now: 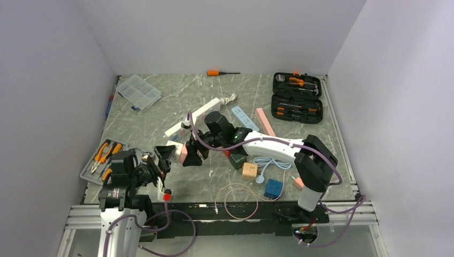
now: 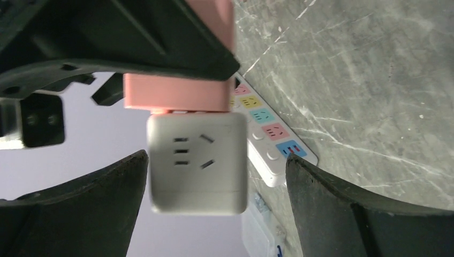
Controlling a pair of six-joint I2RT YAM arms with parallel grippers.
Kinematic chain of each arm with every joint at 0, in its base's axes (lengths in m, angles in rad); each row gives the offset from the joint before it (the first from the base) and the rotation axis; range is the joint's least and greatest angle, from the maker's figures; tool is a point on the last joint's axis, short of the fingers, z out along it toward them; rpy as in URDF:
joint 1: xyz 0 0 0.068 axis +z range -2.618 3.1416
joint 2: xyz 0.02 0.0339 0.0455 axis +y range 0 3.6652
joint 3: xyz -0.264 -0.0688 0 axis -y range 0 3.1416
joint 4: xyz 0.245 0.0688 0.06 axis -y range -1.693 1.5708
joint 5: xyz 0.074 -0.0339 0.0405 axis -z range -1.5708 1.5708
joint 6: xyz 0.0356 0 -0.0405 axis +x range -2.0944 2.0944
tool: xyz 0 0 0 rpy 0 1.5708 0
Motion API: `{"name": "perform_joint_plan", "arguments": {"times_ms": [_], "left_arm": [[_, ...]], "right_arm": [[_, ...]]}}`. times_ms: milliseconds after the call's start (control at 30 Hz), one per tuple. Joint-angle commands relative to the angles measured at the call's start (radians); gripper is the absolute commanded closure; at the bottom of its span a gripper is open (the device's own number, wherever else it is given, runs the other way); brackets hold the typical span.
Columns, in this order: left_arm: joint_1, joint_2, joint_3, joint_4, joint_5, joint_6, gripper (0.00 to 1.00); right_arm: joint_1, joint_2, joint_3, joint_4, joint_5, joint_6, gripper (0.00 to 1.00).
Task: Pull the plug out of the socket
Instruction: Remove the plug from the socket.
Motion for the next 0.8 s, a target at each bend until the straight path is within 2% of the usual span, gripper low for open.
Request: {"name": "perform_joint_plan", "arguments": {"times_ms": [0,200,400,500,667,767], "left_arm": [[-0.016,0.021,-0.028,0.019,0.030,0.153,0.00],[-0.119,0.041,-0.060,0.174,-0.039,0.034,0.05],[-0.269,0.086,-0.070,0.291,-0.187,-0.059,0.24],[-0.304,0.107,-0.058,0.298,-0.246,-0.087,0.40],[-0.319,0.129,-0.050,0.286,-0.315,-0.096,0.81],[-0.320,0.133,-0.058,0.275,-0.348,-0.075,0.93]], "right_arm": [[0.016,-0.016,0.073,0.046,-0.034,0.013,1.00],[0.029,0.008,0.098,0.027,-0.029,0.009,1.00],[0.039,0.019,0.107,0.011,-0.025,0.006,1.00],[0.040,0.008,0.086,0.006,-0.027,0.005,1.00],[0.040,-0.022,0.030,-0.012,-0.020,-0.004,1.00],[0.038,-0.044,-0.026,-0.020,0.000,-0.005,1.00]]}}
